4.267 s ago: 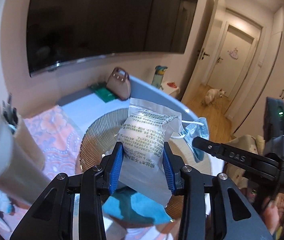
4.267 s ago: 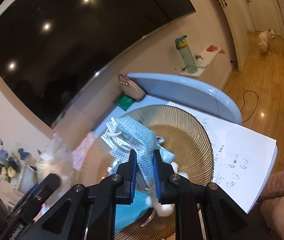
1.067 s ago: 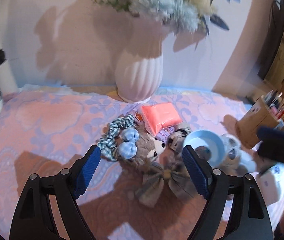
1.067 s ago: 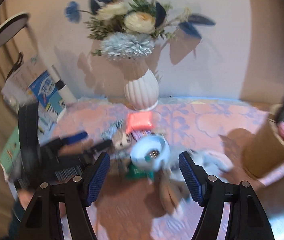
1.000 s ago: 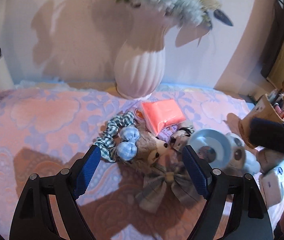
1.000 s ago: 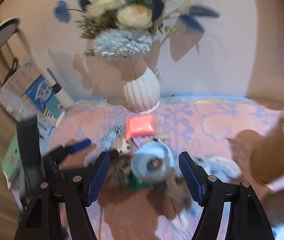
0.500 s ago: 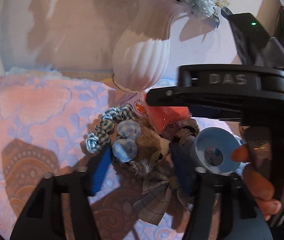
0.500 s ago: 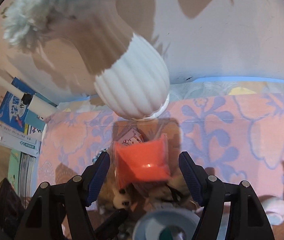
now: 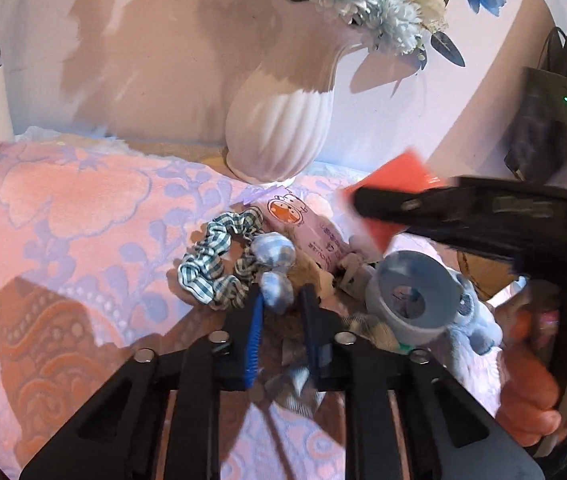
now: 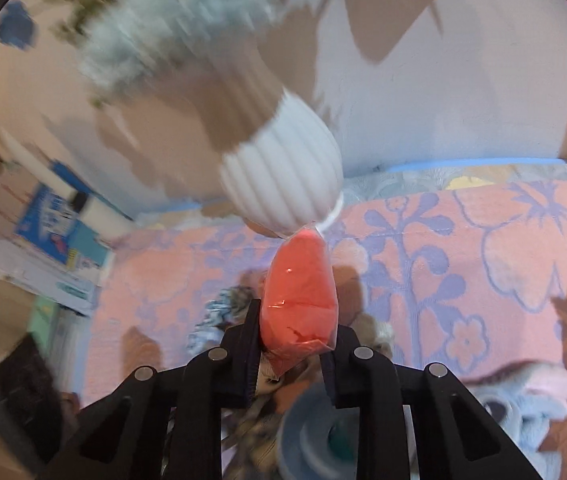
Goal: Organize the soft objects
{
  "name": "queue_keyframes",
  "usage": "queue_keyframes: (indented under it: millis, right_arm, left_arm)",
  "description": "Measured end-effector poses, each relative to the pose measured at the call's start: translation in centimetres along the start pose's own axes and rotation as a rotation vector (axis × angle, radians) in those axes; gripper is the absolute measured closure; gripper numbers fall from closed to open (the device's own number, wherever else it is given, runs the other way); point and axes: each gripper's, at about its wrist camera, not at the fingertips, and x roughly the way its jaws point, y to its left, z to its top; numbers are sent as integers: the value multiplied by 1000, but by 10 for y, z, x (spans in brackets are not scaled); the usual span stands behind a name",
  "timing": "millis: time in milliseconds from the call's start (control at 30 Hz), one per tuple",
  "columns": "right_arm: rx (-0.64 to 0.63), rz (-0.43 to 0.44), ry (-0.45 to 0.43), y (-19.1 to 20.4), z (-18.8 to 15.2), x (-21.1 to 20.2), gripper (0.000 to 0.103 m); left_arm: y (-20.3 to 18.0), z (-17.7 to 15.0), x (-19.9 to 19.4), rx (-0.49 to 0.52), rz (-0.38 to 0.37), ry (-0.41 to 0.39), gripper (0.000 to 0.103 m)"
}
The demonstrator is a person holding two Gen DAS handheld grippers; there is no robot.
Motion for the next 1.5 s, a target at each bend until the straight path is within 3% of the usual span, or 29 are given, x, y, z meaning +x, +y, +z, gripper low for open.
queue_keyframes:
  millis: [167,300,367,433,500,633,733,767,800,833,867,933,967,1267,1400,1500]
  right_arm:
    - [-55,40,-68,15,-19,-58,78]
    - [-113,78,-59,22,-56,-92,78]
    - [-133,73,-30,20,-80,-97,78]
    - [-147,82,35,14,-109,-94,78]
    - [-162,69,97,8,-130,-84,78]
    - [-184,61,228,-5,-163,-58,78]
    - [-193,48,253,-11,-165,-49,78]
    - [-199,36,251,-11,-165,-48,78]
    - [-204,22,245,-12,-164,-48,75]
    - [-208,-5,236,-14,-163,-49,69]
    - [-211,-23,231,-15,-163,-51,66]
    - [-213,-71,202,-21,-165,-58,46]
    - [-206,-78,194,-23,-165,-61,44]
    - [-108,-70,186,-38,-193,-84,43]
    - [-131,-98,184,-29,-211,-89,43]
    - [-143,-70,193,-21,-211,-87,43]
  left_arm:
    - [-1,-5,-28,-6,-30,0,92]
    - [-4,-12,-41,47,-20,23,91]
    - [-6,-13,-41,61,24,35,78]
    - [-3,-6,-28,42,48,46,43]
    - [-4,1,-17,34,59,45,35]
    - [-18,14,15,94,122,82,35]
    - [-29,18,40,151,171,106,39]
    - [-30,18,47,163,176,105,43]
    - [-31,18,51,171,181,113,60]
    - [-31,18,54,177,174,122,65]
    - [-31,17,51,183,166,113,67]
    - [-30,13,41,186,155,94,68]
    - [-29,10,32,183,155,86,68]
    - [-36,-46,-74,185,113,-5,68]
    - [-44,-83,-88,185,109,0,68]
    - [-43,-102,-84,162,127,-15,68]
